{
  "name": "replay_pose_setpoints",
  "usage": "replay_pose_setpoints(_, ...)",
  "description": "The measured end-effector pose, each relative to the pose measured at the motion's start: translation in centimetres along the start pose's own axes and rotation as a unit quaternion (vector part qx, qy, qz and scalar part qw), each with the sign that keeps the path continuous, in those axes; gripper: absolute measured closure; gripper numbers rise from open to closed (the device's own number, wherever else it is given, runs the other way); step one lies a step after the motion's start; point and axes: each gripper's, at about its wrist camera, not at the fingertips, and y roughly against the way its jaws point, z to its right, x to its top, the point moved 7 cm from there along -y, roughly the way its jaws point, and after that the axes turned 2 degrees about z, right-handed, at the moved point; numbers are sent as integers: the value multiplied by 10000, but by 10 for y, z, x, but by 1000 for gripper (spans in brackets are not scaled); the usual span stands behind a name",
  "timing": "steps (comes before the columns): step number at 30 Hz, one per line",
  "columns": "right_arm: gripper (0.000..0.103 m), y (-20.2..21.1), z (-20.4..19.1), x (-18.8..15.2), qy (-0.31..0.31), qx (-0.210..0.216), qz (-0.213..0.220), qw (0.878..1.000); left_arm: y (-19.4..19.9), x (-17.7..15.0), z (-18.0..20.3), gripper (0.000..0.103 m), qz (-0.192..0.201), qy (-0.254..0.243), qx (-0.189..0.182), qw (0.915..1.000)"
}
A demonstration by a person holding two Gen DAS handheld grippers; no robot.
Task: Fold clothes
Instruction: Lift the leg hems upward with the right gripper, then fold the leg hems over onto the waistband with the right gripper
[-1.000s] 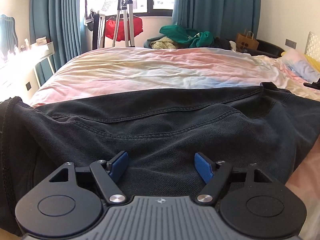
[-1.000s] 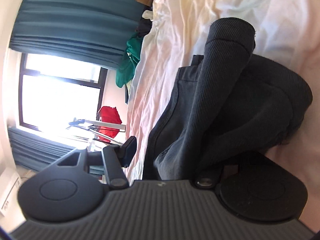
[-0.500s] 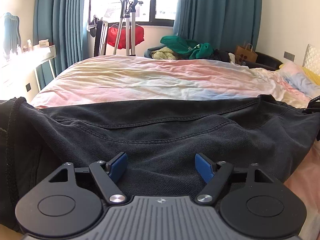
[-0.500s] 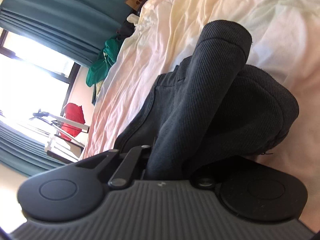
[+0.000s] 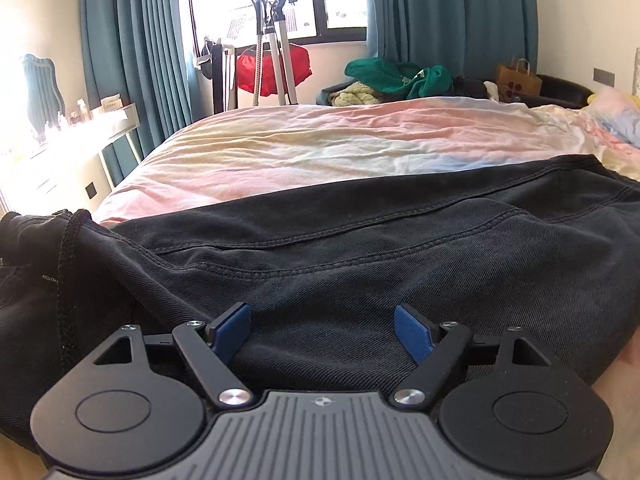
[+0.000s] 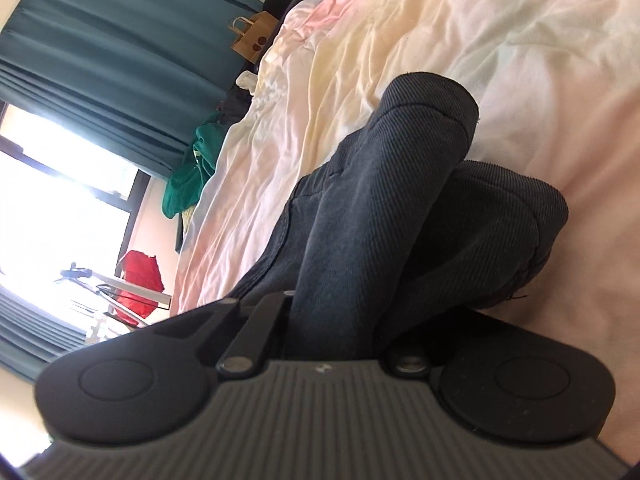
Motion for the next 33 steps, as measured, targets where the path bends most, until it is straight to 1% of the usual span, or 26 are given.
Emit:
replay_pose_setpoints(4, 94, 4, -5, -1, 287, -85, 11, 9996, -3, -1, -4, 22, -84, 86, -53, 9999)
replay_pose_setpoints(8, 93, 6, -22, 3, 612, -81, 124, 9980, -6, -1, -4, 22, -136, 39, -39, 9999)
replay_pose_setpoints(13, 93, 12, -31, 1, 944, -129, 232, 9952, -13, -3, 0, 21, -217, -70, 7, 9997)
replay_pose_setpoints(17, 93, 19, -42, 0, 1244, -89, 362, 9915, -14, -3, -2, 21, -277, -59, -31, 9996)
replay_pose_setpoints(20, 93, 26, -57, -1, 1401, 3, 500, 9889, -16, -3, -2, 21, -299, -61, -45, 9995)
replay_pose_setpoints(23, 93, 40, -85, -7, 1615, 244, 716, 9840, -16, -3, -2, 21, -260, -98, -59, 9996)
replay_pose_setpoints(25, 93, 55, -111, -16, 1980, 506, 891, 9748, -15, -3, -3, 21, -230, -99, -67, 9997)
replay_pose_setpoints(27, 93, 74, -147, -37, 2754, 805, 1097, 9517, -13, -1, -3, 21, -181, -109, -91, 9997)
replay_pose_setpoints(29, 93, 92, -179, -66, 3640, 1049, 1247, 9170, -10, 2, -5, 21, -129, -93, -130, 9998)
replay_pose_setpoints(30, 93, 101, -195, -90, 4204, 1231, 1274, 8899, -7, 4, -7, 21, -106, -50, -163, 9998)
replay_pose_setpoints(31, 93, 110, -210, -114, 4759, 1411, 1292, 8584, -3, 7, -11, 22, -72, 41, -181, 9998)
replay_pose_setpoints(32, 93, 117, -218, -136, 5149, 1548, 1222, 8342, 2, 10, -16, 22, -23, 173, -174, 9997)
replay_pose_setpoints(33, 93, 119, -222, -166, 5585, 1660, 944, 8072, 7, 13, -22, 22, 31, 310, -125, 9994)
